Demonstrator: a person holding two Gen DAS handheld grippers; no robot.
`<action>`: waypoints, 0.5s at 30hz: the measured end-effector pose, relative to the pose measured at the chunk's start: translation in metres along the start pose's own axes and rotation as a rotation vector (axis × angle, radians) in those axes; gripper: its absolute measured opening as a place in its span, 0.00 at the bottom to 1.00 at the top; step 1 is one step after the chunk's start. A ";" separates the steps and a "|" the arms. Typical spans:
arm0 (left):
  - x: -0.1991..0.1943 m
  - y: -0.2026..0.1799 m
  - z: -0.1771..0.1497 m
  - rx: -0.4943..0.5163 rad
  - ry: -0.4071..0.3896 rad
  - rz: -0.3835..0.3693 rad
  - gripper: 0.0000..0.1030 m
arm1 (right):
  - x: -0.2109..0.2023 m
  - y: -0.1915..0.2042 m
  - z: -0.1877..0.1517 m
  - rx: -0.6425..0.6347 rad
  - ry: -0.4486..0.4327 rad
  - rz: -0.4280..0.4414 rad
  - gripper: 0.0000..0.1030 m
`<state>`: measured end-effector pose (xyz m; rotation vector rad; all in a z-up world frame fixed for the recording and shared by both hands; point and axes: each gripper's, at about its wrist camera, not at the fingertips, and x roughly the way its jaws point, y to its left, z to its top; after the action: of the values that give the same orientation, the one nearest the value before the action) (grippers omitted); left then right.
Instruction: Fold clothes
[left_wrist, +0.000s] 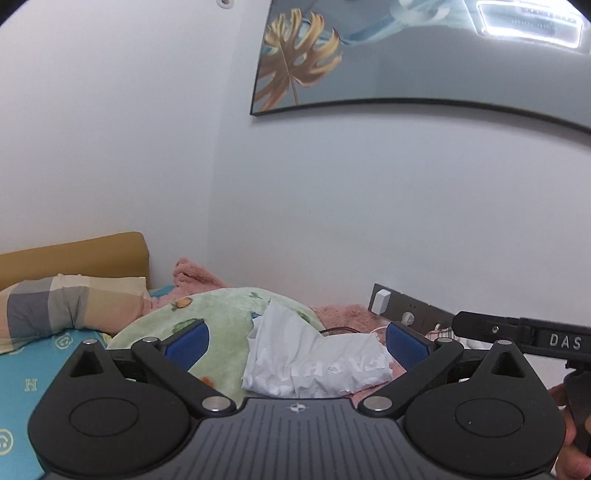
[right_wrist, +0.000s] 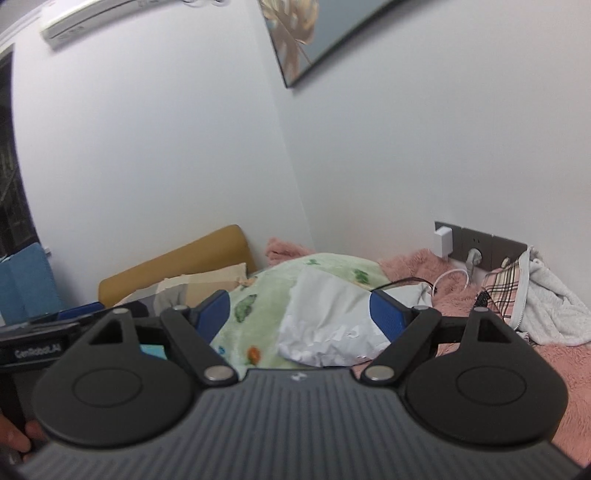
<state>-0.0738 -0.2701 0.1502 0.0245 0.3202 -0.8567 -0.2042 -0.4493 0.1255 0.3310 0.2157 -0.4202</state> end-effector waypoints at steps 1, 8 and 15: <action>-0.005 0.001 -0.002 0.003 -0.007 0.008 1.00 | -0.005 0.005 -0.003 -0.010 -0.008 0.006 0.82; -0.030 0.012 -0.015 0.028 -0.038 0.054 1.00 | -0.018 0.029 -0.027 -0.050 -0.039 0.017 0.82; -0.042 0.024 -0.036 0.037 -0.048 0.090 1.00 | -0.012 0.041 -0.046 -0.089 -0.062 0.007 0.82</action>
<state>-0.0915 -0.2180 0.1256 0.0523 0.2568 -0.7731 -0.2032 -0.3930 0.0970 0.2313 0.1720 -0.4118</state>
